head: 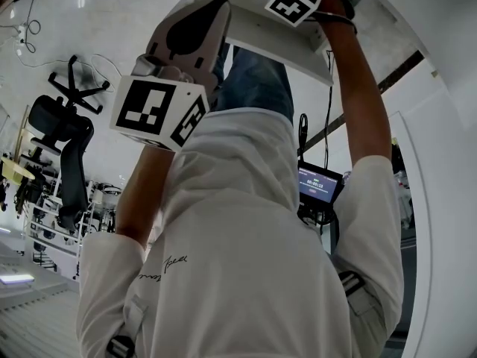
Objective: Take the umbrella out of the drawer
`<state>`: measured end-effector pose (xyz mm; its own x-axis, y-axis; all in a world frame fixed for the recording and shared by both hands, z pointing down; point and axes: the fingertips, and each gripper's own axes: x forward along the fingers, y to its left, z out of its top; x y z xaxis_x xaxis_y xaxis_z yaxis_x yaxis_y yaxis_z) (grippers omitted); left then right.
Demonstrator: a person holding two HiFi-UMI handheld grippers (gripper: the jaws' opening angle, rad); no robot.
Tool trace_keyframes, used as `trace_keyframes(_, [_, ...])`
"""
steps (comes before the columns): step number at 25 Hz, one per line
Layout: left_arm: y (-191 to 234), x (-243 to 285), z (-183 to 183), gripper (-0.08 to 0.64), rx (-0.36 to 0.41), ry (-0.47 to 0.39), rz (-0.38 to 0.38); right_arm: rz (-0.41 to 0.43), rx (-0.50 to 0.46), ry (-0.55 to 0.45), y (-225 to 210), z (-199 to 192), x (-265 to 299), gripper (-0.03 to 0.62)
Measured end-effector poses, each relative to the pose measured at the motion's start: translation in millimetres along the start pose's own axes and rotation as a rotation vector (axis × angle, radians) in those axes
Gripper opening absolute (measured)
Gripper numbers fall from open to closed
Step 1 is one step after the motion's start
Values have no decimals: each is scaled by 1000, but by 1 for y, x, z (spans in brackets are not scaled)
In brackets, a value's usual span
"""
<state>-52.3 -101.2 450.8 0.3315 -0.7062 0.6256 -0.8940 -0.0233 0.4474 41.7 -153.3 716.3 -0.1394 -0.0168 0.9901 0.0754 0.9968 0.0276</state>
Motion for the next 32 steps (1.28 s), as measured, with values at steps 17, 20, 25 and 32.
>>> trace_keyframes(17, [-20,2,0,17,-9,-6,-57,11,80,-29,4,3,1,256])
trace_keyframes(20, [-19,0,4,17,-9,-15,-48,12,120,-32,2,0,0,250])
trace_keyframes(25, [-23,0,3,17,-9,-15,-65,38,216,-33,2,3,2,249])
trace_keyframes(32, [-32,-4,-1,17,10,-9,-83,72,294,-33,16,-2,4,247])
